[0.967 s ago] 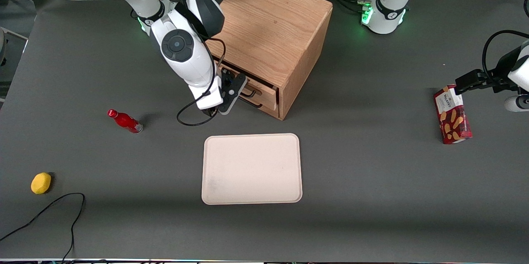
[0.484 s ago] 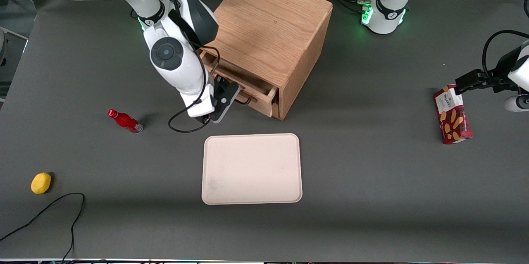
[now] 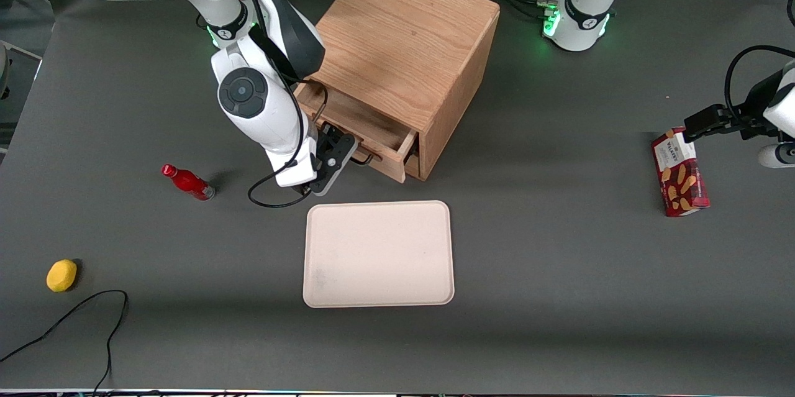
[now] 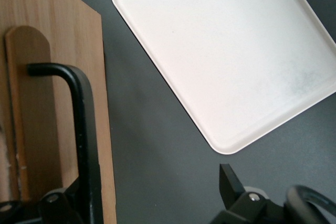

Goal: Open upper drawer
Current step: 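Pull the upper drawer handle outward with the right gripper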

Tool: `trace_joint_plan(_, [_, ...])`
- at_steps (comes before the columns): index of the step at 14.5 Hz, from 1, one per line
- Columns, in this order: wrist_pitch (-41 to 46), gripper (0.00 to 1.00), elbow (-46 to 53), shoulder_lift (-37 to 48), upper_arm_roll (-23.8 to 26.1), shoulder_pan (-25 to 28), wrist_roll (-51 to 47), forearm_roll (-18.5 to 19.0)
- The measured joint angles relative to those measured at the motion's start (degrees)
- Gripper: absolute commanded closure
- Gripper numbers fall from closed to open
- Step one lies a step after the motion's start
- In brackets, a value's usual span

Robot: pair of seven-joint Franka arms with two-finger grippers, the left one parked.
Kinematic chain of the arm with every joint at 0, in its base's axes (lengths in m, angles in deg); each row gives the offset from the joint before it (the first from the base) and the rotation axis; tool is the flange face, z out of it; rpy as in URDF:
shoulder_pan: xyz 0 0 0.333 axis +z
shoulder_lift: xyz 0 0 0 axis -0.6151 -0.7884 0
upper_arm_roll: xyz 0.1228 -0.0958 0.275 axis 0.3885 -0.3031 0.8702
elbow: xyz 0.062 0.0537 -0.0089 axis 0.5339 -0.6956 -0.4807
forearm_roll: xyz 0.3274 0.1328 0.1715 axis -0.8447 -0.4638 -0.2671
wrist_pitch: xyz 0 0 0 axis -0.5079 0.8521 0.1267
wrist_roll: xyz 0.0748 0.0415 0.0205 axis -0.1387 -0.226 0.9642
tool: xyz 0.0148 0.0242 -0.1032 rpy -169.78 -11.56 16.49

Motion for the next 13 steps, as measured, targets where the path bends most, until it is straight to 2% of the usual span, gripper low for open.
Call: trace_joint_plan(13, [1.39,0.0,2.49,-0.96,-0.15,-1.94,3.67,-0.19])
